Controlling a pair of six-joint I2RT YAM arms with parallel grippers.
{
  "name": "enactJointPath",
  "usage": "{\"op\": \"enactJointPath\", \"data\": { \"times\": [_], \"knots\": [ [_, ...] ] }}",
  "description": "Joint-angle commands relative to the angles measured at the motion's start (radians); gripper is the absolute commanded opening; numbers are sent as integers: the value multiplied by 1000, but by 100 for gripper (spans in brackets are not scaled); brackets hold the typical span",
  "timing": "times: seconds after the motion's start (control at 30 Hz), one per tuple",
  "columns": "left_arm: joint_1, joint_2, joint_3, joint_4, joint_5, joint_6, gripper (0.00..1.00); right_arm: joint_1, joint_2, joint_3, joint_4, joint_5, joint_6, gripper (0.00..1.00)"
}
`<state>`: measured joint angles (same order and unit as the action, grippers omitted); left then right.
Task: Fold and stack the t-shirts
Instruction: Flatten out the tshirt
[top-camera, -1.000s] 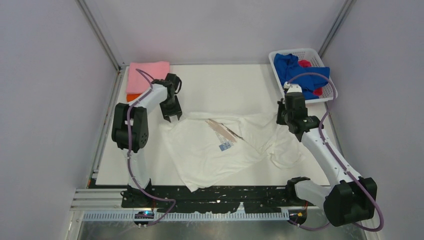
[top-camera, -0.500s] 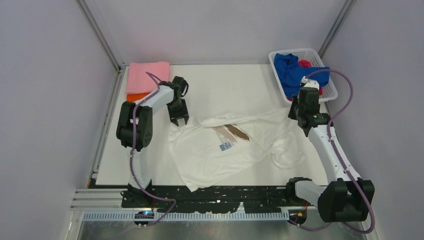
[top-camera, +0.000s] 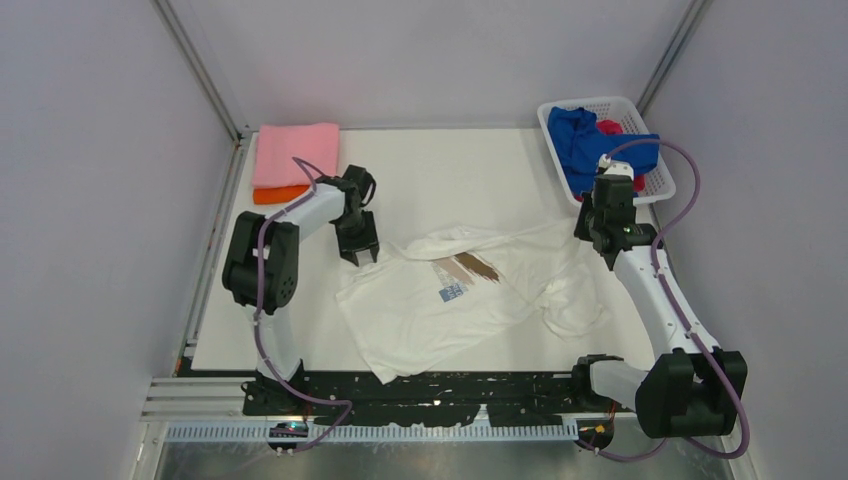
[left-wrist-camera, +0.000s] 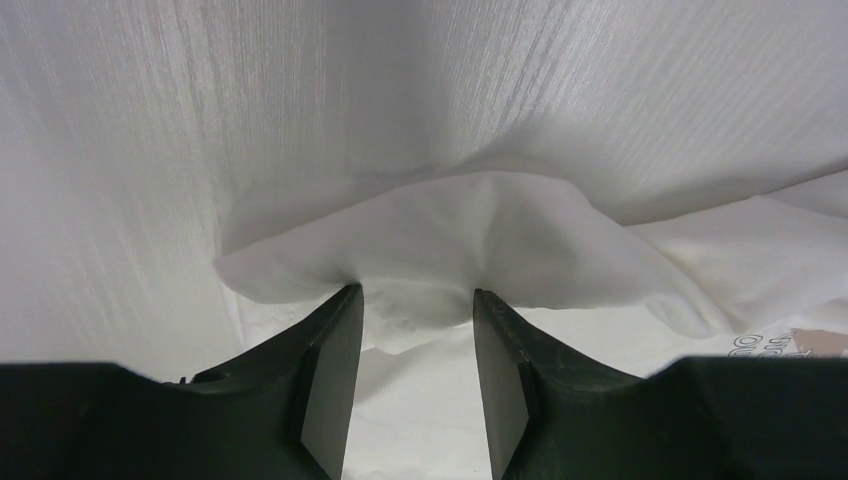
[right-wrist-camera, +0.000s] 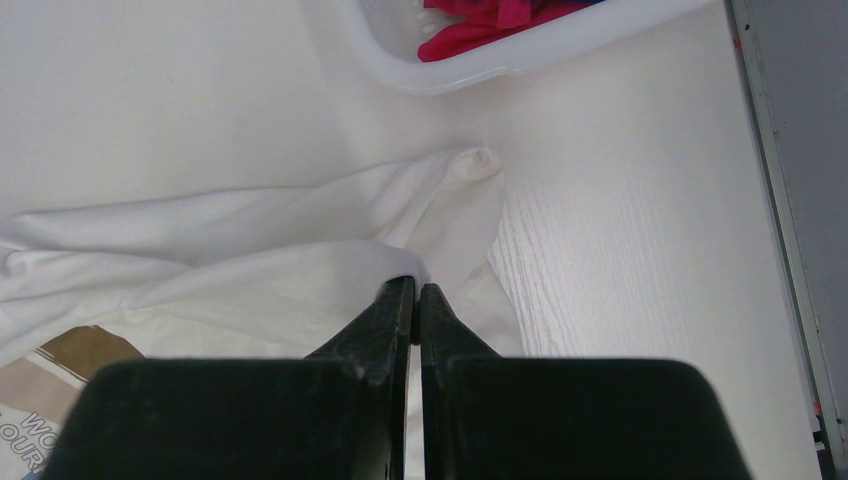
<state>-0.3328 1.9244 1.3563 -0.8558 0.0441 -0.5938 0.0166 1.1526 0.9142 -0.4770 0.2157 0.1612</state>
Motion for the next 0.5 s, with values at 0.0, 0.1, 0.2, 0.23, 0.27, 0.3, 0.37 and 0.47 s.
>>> {"op": "enactJointPath", "data": {
  "times": [0.0, 0.1, 0.2, 0.23, 0.27, 0.3, 0.37, 0.47],
  "knots": [
    [-37, -12, 18, 11, -50, 35, 47, -3, -9, 25, 22, 24, 13, 5],
    [-63, -4, 37, -14, -97, 67, 47, -3, -7, 25, 22, 23, 14, 5],
    [-73, -2, 45, -30, -119, 89, 47, -3, -9, 23, 22, 29, 15, 5],
    [-74, -8, 45, -36, -129, 89, 47, -3, -10, 22, 20, 29, 15, 5],
    [-75, -17, 43, -34, -138, 90, 47, -3, -10, 21, 20, 27, 15, 5],
    [-74, -29, 43, -33, -137, 91, 47, -3, -10, 19, 20, 25, 16, 5],
    [-75, -57, 42, -16, -120, 98, 48, -3, -8, 19, 20, 23, 17, 5],
    [-79, -80, 40, 0, -108, 109, 48, -3, -6, 17, 20, 24, 16, 5]
  ]
}}
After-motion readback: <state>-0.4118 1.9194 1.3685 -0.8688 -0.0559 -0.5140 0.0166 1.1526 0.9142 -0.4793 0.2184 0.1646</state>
